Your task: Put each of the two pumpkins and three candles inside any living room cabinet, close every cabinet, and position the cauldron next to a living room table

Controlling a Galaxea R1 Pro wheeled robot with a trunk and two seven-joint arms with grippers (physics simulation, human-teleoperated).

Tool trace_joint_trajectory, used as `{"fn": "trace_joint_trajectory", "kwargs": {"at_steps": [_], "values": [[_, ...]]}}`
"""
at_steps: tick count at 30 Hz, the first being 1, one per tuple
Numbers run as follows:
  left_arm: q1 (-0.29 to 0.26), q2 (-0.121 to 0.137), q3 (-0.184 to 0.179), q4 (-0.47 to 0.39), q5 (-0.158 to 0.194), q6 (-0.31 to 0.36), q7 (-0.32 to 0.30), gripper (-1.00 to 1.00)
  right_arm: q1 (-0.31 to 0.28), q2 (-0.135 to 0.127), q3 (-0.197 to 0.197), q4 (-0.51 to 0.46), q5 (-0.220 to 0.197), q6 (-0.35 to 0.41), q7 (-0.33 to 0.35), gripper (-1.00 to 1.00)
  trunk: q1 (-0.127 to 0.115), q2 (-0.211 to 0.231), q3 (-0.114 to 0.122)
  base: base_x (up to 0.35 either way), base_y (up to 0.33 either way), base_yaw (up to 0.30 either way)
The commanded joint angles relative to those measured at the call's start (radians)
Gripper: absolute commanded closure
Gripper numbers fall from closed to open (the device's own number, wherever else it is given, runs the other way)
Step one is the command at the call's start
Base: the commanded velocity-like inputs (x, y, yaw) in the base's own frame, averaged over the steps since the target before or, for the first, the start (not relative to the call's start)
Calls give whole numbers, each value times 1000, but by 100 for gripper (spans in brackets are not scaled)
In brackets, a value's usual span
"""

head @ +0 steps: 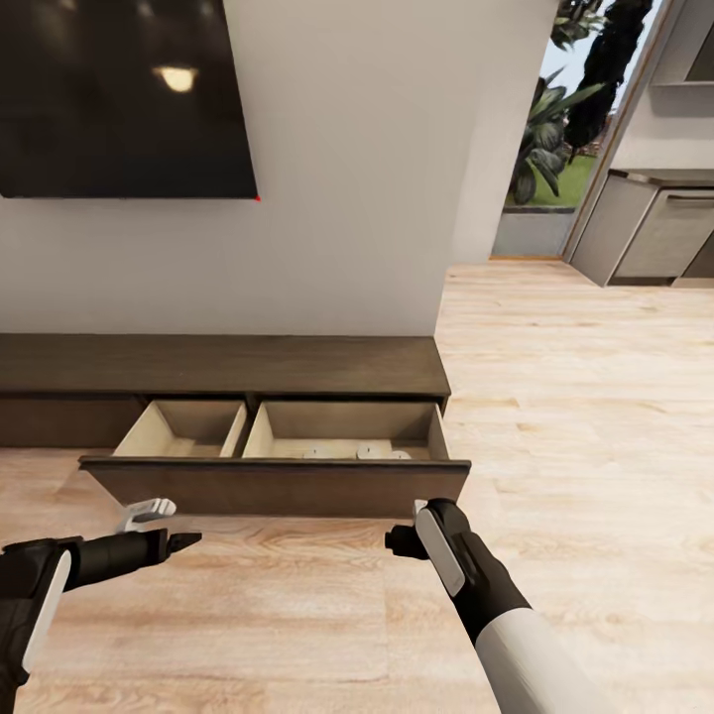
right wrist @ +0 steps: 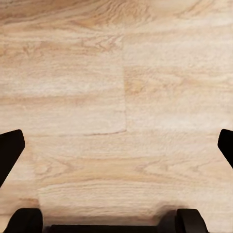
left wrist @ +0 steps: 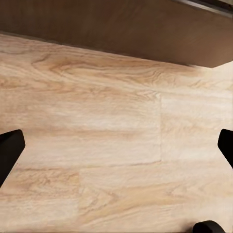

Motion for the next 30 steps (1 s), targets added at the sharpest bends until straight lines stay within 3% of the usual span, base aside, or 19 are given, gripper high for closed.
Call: {"fn": "trace_joint_trajectory", "kwargs": {"at_steps": [1,7,12,13,14,17,25,30], "values": [[-1,-12,0,-1,-2,6,29,-100,0,0,2,0,-8,1,-12,-100,4,-8,-4,0,0,0],[-1,-49,-2,-1,0,4,141,-100,0,0,4,-1,-5,-2,-17,-100,27,-50,-23,0,0,0],[-1,-123,-4,-1,-1,-24,263,-100,3,0,21,1,-5,-78,-16,-100,46,-85,-39,0,0,0],[-1,-142,-5,1,-1,-36,296,-100,4,0,43,2,-4,-94,-16,-100,50,-92,-42,0,0,0],[-1,-173,-5,6,-1,-76,353,-100,6,0,101,4,-4,-128,-16,-100,54,-99,-45,0,0,0],[-1,-226,-7,25,-1,-174,462,-100,6,0,207,29,-5,-231,-16,-100,65,-120,-54,0,0,0],[7,-271,-47,42,13,-150,438,-100,6,0,186,26,-13,-260,-9,-100,65,-119,-54,0,0,0],[7,-299,-75,70,13,-173,443,-100,6,0,185,26,-14,-288,-9,-100,84,-154,-70,0,0,0]]}}
